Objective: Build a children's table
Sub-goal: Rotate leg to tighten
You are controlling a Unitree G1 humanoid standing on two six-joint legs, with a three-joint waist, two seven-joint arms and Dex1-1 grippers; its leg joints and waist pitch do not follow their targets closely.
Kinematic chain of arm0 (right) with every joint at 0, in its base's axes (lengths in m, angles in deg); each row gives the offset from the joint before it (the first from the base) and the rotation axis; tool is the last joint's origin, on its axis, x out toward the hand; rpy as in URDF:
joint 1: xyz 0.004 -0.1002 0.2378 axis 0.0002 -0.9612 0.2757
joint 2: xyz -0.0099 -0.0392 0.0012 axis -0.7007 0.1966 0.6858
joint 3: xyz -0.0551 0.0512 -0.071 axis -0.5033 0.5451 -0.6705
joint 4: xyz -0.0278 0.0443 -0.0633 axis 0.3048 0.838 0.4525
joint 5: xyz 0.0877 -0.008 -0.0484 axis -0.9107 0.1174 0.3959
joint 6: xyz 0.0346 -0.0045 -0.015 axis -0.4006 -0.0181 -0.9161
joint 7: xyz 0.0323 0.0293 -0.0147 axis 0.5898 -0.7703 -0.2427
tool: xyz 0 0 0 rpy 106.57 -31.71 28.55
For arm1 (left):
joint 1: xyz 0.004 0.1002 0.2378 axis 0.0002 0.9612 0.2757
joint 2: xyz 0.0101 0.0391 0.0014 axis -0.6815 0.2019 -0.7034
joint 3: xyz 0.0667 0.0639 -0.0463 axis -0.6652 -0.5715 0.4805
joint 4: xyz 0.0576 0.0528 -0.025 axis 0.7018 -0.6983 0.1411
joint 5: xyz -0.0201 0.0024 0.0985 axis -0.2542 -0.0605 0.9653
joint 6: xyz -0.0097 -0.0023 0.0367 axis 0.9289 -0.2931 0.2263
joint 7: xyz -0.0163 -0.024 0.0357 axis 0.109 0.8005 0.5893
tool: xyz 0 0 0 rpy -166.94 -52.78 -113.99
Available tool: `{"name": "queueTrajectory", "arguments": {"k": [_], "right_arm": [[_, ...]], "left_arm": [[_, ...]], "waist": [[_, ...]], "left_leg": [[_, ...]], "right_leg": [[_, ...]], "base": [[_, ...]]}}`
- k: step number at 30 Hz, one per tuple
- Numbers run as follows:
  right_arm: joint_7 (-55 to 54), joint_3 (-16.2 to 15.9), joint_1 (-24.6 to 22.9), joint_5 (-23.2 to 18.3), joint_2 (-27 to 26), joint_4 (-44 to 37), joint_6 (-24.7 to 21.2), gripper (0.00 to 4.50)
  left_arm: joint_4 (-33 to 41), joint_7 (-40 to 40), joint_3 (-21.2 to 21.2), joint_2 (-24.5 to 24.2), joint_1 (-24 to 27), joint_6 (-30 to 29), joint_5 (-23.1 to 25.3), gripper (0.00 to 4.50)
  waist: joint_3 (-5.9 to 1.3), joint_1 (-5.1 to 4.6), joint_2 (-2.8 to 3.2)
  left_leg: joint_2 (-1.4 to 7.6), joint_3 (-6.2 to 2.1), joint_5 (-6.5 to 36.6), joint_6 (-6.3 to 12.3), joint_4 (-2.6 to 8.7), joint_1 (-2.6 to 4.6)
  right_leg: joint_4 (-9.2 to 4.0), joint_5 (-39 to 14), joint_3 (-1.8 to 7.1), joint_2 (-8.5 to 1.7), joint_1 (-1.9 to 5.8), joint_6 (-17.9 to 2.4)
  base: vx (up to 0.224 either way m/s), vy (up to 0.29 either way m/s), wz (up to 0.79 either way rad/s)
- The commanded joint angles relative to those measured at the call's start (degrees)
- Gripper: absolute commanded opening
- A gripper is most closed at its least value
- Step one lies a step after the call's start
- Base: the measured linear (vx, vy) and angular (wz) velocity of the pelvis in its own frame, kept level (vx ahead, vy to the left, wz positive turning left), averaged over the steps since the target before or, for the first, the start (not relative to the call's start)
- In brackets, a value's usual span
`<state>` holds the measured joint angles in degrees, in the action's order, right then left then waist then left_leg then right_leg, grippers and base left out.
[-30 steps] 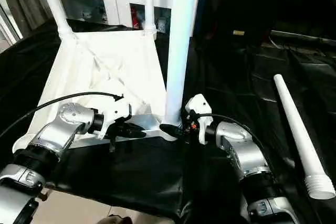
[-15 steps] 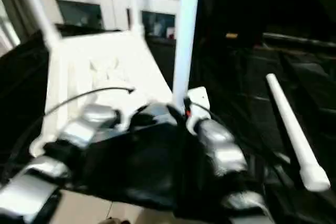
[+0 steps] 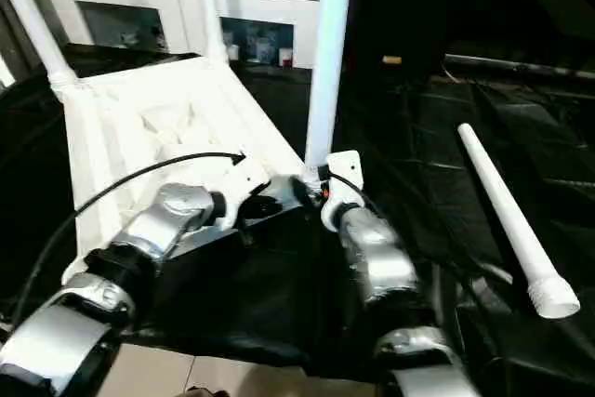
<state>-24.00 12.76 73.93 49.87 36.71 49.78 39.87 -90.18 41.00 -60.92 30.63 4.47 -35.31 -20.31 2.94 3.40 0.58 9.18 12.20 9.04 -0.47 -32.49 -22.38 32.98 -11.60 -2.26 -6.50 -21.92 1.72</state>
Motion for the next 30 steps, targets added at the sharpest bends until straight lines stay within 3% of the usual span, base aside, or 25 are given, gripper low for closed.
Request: {"name": "queueTrajectory", "arguments": {"k": [1, 6, 9, 10, 15, 18, 23, 26, 30], "right_arm": [[10.2, -4.2, -0.9, -1.0, 1.9, -4.5, -0.8, 3.87], [18.3, -4.6, -2.1, -2.4, 6.9, -8.5, -2.8, 3.87], [21.4, -5.1, -2.3, -3.4, 8.6, -9.7, -3.9, 3.87], [23.4, -5.7, -2.4, -3.6, 9.5, -10.1, -4.1, 3.87], [25.7, -6.3, -2.7, -3.1, 10.3, -10.4, -4.3, 3.87], [26.3, -6.9, -2.9, -2.8, 10.5, -10.4, -4.3, 3.59], [27.0, -7.3, -3.1, -2.6, 11.0, -10.5, -4.4, 3.19], [27.3, -7.3, -3.2, -2.4, 11.0, -10.5, -4.4, 3.06], [27.1, -7.3, -3.0, -2.4, 11.0, -10.1, -4.2, 2.83]], "left_arm": [[0.6, 3.3, -0.4, -1.3, 1.5, 3.4, -0.7, 0.00], [5.3, 14.5, -0.6, -4.8, 4.1, 5.5, -4.4, 0.00], [7.9, 19.6, -1.3, -6.6, 5.3, 4.7, -5.6, 0.00], [9.7, 22.8, -1.4, -7.3, 6.1, 4.1, -7.0, 0.00], [11.1, 25.5, -1.7, -8.0, 6.9, 3.6, -7.9, 0.00], [11.0, 25.5, -1.6, -8.1, 7.0, 3.6, -7.5, 0.00], [11.7, 25.8, -1.5, -8.2, 7.2, 3.1, -7.3, 0.00], [11.7, 25.8, -1.4, -8.3, 7.3, 3.1, -7.2, 0.00], [11.5, 25.4, -1.3, -8.3, 7.2, 3.1, -7.0, 0.00]], "waist": [[-3.11, 0.13, -0.54], [-3.34, 0.30, -0.61], [-3.50, 0.72, -0.32], [-3.63, 1.08, -0.13], [-4.17, 2.34, -0.13], [-4.14, 2.64, -0.23], [-3.85, 2.68, -0.29], [-3.92, 2.61, -0.28], [-4.03, 2.67, -0.32]], "left_leg": [[3.94, -2.69, 27.8, -2.29, 4.96, 1.91], [4.12, -2.32, 21.9, -0.58, 4.69, 1.53], [4.44, -1.97, 19.9, -0.05, 4.53, 1.87], [4.53, -1.68, 18.9, -0.20, 4.39, 2.29], [4.38, -0.92, 10.1, 2.34, 3.47, 1.93], [4.27, -0.86, 10.2, 2.85, 3.36, 1.83], [4.47, -1.04, 14.4, 0.76, 3.79, 2.01], [4.46, -1.11, 14.3, 0.25, 3.85, 2.02], [4.35, -1.00, 12.6, 1.08, 3.57, 1.95]], "right_leg": [[-4.86, -21.0, 1.80, -2.93, 0.25, -8.9], [-4.07, -17.0, 1.71, -2.95, 0.71, -11.9], [-3.69, -14.5, 1.65, -2.76, 0.61, -13.4], [-3.46, -12.2, 1.66, -2.53, 0.33, -14.2], [-1.59, 0.7, 1.35, -2.18, 0.95, -16.6], [-1.73, -0.4, 1.33, -2.40, 1.10, -16.3], [-2.51, -8.3, 1.53, -2.58, 0.92, -14.7], [-2.40, -7.9, 1.49, -2.44, 0.92, -14.3], [-2.14, -5.3, 1.45, -2.39, 0.99, -14.9]], "base": [[0.000, 0.000, 0.00], [0.000, 0.000, 0.00], [0.000, 0.000, 0.00], [0.055, -0.012, 0.05], [0.059, 0.004, 0.02], [0.000, 0.000, 0.00], [0.000, 0.000, 0.00], [0.000, 0.000, 0.00], [0.000, 0.000, 0.00]]}}
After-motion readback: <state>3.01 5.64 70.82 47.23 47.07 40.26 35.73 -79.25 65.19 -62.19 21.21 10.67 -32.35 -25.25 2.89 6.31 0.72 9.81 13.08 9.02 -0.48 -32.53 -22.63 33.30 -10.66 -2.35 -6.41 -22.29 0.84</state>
